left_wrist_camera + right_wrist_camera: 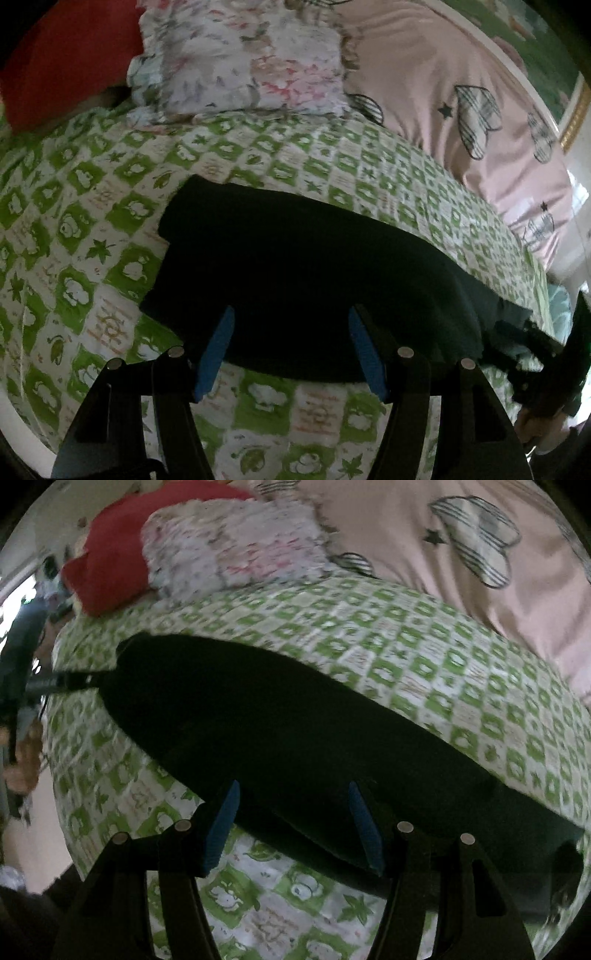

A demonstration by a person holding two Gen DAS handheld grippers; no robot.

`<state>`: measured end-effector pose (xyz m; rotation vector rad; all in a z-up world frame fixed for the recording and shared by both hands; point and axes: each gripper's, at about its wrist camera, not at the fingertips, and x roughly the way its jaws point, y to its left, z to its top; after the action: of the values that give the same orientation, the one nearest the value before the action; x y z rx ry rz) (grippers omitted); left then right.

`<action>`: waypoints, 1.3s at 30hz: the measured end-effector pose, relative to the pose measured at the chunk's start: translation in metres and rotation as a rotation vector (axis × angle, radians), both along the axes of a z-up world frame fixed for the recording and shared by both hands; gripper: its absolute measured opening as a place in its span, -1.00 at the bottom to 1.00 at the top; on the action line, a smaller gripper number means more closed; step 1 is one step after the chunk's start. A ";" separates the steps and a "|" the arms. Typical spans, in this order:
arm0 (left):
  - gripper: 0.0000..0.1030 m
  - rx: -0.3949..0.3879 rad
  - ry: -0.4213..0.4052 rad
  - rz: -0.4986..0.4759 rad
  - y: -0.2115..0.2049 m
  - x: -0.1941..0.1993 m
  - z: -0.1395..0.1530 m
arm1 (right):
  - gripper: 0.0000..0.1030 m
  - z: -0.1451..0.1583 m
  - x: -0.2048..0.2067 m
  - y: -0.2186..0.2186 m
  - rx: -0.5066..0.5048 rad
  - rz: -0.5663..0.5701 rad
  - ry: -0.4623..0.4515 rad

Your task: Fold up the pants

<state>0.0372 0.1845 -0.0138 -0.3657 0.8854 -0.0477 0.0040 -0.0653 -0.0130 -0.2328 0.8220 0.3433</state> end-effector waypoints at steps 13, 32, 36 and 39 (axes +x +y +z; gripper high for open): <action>0.21 -0.113 0.079 0.125 0.032 0.022 -0.020 | 0.21 -0.029 0.018 0.009 -0.194 0.081 0.052; -0.83 -0.160 0.007 0.118 0.037 0.021 0.003 | -0.83 -0.008 0.022 -0.010 -0.055 0.063 0.062; -0.88 -0.134 -0.017 0.084 0.034 0.006 0.017 | -0.84 0.008 0.011 -0.016 -0.043 0.074 0.044; -0.88 -0.105 -0.011 0.071 0.031 -0.004 0.015 | -0.84 0.012 0.004 -0.017 -0.065 0.089 0.040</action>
<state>0.0335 0.2152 0.0010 -0.4939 0.8600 -0.0306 0.0078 -0.0822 -0.0007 -0.3246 0.8644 0.4063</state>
